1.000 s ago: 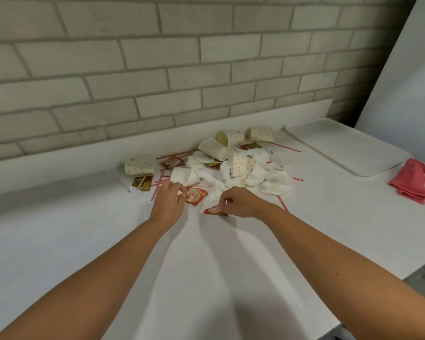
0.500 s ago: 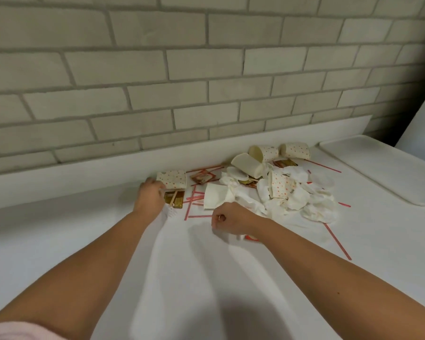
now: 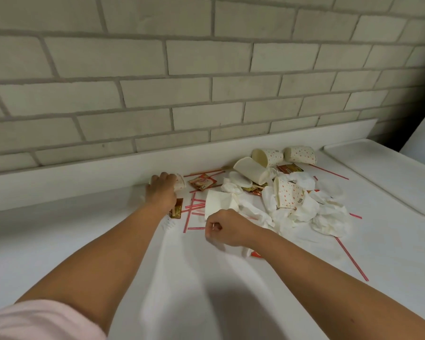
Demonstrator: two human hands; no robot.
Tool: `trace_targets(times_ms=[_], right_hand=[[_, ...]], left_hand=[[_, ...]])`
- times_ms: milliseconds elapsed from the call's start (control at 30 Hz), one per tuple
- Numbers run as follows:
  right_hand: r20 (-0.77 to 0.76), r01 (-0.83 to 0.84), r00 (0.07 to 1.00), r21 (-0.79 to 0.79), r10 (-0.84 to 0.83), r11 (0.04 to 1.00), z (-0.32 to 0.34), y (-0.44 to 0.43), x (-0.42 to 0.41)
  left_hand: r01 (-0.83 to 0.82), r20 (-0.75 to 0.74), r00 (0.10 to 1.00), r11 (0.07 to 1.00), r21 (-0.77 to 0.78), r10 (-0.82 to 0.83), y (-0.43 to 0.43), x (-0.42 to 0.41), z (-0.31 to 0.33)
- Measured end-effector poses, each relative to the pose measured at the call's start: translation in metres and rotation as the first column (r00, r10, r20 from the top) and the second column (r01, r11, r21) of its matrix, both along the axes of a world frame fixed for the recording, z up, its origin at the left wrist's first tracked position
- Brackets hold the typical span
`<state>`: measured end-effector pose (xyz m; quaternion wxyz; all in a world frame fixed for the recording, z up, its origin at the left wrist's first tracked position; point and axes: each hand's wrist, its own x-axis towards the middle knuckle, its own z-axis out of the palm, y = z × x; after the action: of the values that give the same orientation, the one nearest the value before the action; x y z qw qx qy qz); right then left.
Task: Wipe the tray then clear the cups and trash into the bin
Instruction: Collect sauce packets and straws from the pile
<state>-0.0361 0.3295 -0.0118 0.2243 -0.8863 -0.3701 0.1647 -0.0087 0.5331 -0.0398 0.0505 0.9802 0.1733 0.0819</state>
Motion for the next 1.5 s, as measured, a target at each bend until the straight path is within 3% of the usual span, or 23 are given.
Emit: trace_targets(times_ms=[133, 233, 300, 400, 500, 600, 700, 733, 800, 867, 933, 1033, 1133, 1233, 1367, 1500], right_hand=[[0.007, 0.021, 1.000, 0.033, -0.022, 0.999, 0.009, 0.001, 0.003], [0.052, 0.084, 0.995, 0.119, -0.091, 0.989, 0.014, 0.006, 0.007], [0.089, 0.153, 0.980, 0.225, -0.177, 0.962, 0.016, 0.009, 0.010], [0.113, 0.218, 0.953, 0.385, -0.280, 0.897, 0.023, 0.014, 0.014], [0.156, 0.217, 0.939, 0.422, -0.306, 0.880, 0.031, 0.020, 0.015], [0.198, 0.220, 0.932, 0.354, -0.303, 0.909, 0.033, 0.021, 0.017], [0.211, 0.234, 0.927, 0.318, -0.309, 0.919, 0.034, 0.017, 0.016], [0.216, 0.241, 0.924, 0.318, -0.317, 0.917, 0.034, 0.015, 0.016], [0.221, 0.247, 0.919, 0.320, -0.326, 0.915, 0.036, 0.010, 0.016], [0.225, 0.243, 0.920, 0.316, -0.322, 0.917, 0.036, 0.006, 0.017], [0.232, 0.241, 0.918, 0.319, -0.322, 0.916, 0.035, 0.003, 0.018], [0.239, 0.249, 0.913, 0.317, -0.331, 0.915, 0.030, 0.000, 0.020], [0.222, 0.259, 0.918, 0.287, -0.327, 0.922, 0.026, -0.001, 0.020], [0.218, 0.260, 0.921, 0.275, -0.323, 0.926, 0.025, -0.002, 0.018], [0.205, 0.266, 0.924, 0.268, -0.324, 0.926, 0.023, -0.005, 0.019], [0.190, 0.273, 0.926, 0.264, -0.327, 0.925, 0.023, -0.007, 0.019]], left_hand=[[-0.004, 0.161, 0.987, 0.999, -0.032, 0.009, 0.006, -0.008, 0.003], [0.029, 0.317, 0.947, 0.973, -0.227, 0.045, 0.005, -0.015, 0.014], [0.135, 0.394, 0.916, 0.875, -0.465, 0.069, -0.002, -0.021, 0.026], [0.245, 0.349, 0.935, 0.612, -0.752, 0.055, -0.016, -0.031, 0.046], [0.274, 0.290, 0.956, 0.480, -0.833, -0.041, -0.022, -0.040, 0.058], [0.283, 0.269, 0.959, 0.427, -0.859, -0.094, -0.018, -0.044, 0.060], [0.300, 0.277, 0.954, 0.317, -0.900, -0.115, -0.010, -0.045, 0.055], [0.286, 0.265, 0.958, 0.338, -0.897, -0.107, -0.005, -0.044, 0.052], [0.218, 0.171, 0.976, 0.580, -0.785, -0.135, 0.014, -0.043, 0.039], [0.218, 0.013, 0.969, 0.832, -0.509, -0.246, 0.035, -0.043, 0.022], [0.264, -0.136, 0.942, 0.929, -0.259, -0.306, 0.045, -0.045, 0.008], [0.318, -0.262, 0.914, 0.948, -0.012, -0.310, 0.040, -0.046, 0.000], [0.408, -0.320, 0.877, 0.907, 0.100, -0.359, 0.031, -0.040, 0.000], [0.427, -0.259, 0.877, 0.904, 0.035, -0.404, 0.030, -0.032, 0.000], [0.327, -0.147, 0.918, 0.914, -0.241, -0.367, 0.032, -0.029, 0.003], [0.308, -0.170, 0.919, 0.918, -0.249, -0.355, 0.027, -0.034, 0.002]])
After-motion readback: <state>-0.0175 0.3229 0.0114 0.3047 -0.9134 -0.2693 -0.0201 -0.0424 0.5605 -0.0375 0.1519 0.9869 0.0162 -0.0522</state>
